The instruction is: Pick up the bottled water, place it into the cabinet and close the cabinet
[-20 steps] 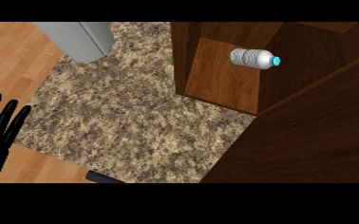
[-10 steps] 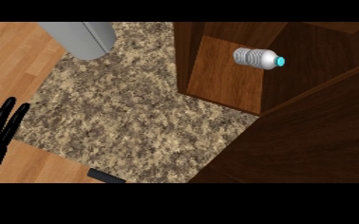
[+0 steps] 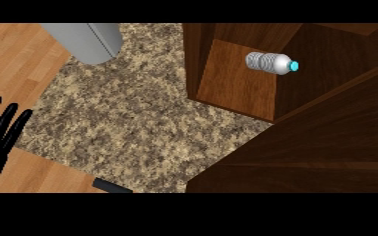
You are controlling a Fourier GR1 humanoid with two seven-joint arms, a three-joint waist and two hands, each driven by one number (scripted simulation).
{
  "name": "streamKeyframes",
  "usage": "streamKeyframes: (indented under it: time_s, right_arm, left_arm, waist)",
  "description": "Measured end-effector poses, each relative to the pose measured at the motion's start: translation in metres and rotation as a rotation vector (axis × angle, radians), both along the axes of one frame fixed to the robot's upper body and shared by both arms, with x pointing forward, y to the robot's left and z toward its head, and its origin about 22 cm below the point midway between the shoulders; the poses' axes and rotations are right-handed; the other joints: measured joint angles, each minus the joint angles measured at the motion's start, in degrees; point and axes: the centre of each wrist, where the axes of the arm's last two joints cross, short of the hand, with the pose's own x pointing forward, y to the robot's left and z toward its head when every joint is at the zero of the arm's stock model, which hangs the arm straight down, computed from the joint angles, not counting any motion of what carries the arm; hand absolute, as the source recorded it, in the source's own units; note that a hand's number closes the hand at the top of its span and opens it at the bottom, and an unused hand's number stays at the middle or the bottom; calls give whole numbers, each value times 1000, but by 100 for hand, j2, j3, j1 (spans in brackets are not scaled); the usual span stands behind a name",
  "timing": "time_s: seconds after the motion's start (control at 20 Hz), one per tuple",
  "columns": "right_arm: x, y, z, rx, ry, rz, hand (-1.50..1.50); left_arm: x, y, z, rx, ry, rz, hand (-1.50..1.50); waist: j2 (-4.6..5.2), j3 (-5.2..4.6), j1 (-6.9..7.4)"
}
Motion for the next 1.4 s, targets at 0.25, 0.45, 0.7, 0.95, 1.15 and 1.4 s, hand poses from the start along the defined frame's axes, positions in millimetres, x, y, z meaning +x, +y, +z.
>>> streamKeyframes:
  time_s: [0.25,0.45,0.7,0.95,1.15,1.4]
  right_arm:
    - [30,15,0,-29,9,-36,150]
    - [55,32,2,-38,36,-51,150]
    - [97,63,10,-28,73,-190,150]
    - [138,85,28,4,84,-370,150]
    - [168,99,39,35,109,-481,150]
    - [181,114,39,53,173,-541,-150]
  left_arm:
    - [1,1,-1,-4,2,5,-150]
    - [2,3,-3,-10,4,16,-150]
    - [1,8,-6,-15,13,37,-150]
    - [-2,12,-11,-22,23,53,-150]
    - [-2,15,-12,-26,19,63,-150]
    - [-2,18,-14,-31,16,69,-150]
  waist:
    - [-32,17,-35]
    - [-61,34,-102]
    - [-104,63,-204]
    - [-132,85,-310]
    - [-139,103,-360]
    - [-202,134,-482]
